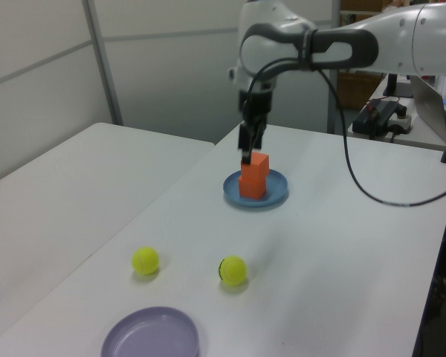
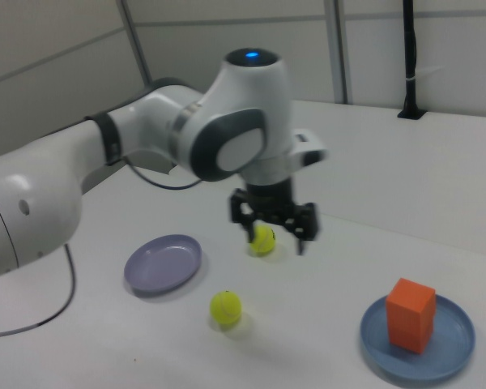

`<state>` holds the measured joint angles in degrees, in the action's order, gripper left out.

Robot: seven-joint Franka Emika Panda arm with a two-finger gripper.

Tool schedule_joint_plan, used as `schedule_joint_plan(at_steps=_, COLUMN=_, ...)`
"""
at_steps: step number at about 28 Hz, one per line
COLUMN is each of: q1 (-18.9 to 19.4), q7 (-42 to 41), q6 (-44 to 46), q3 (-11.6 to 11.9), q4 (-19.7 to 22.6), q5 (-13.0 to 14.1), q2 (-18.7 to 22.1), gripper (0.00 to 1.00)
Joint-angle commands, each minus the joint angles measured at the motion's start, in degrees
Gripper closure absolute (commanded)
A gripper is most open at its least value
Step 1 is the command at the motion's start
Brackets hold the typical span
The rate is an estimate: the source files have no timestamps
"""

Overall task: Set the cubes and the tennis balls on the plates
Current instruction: 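Release the cube, rise, and lower the gripper onto a tennis ball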

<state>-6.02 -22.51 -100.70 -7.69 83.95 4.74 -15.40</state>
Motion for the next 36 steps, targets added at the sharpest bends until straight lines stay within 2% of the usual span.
schedule_joint_plan(at_steps=1, q1=0.57, q7=1.24, q6=-5.37, q3=-3.64, q4=9.55, q5=0.09, q2=3.0, gripper=0.0)
schedule_joint_plan(at_steps=9, q1=2.5, q7=3.87, q6=-19.94, q3=-7.69, q4=23.25, q5=0.18, q2=6.0, gripper=0.0)
schedule_joint_plan(at_steps=14, q1=2.85, q7=5.02, q6=-25.32, q3=-9.1, q4=27.83, q5=0.18, q2=6.09, gripper=0.0)
schedule_joint_plan(at_steps=21, q1=3.21, q7=5.29, q6=-29.11, q3=-10.06, q4=30.57, q5=0.18, q2=5.56, gripper=0.0)
schedule_joint_plan(at_steps=36, q1=3.38, q7=5.29, q6=-32.01, q3=-10.15, q4=31.01, q5=-0.08, q2=1.69, gripper=0.0)
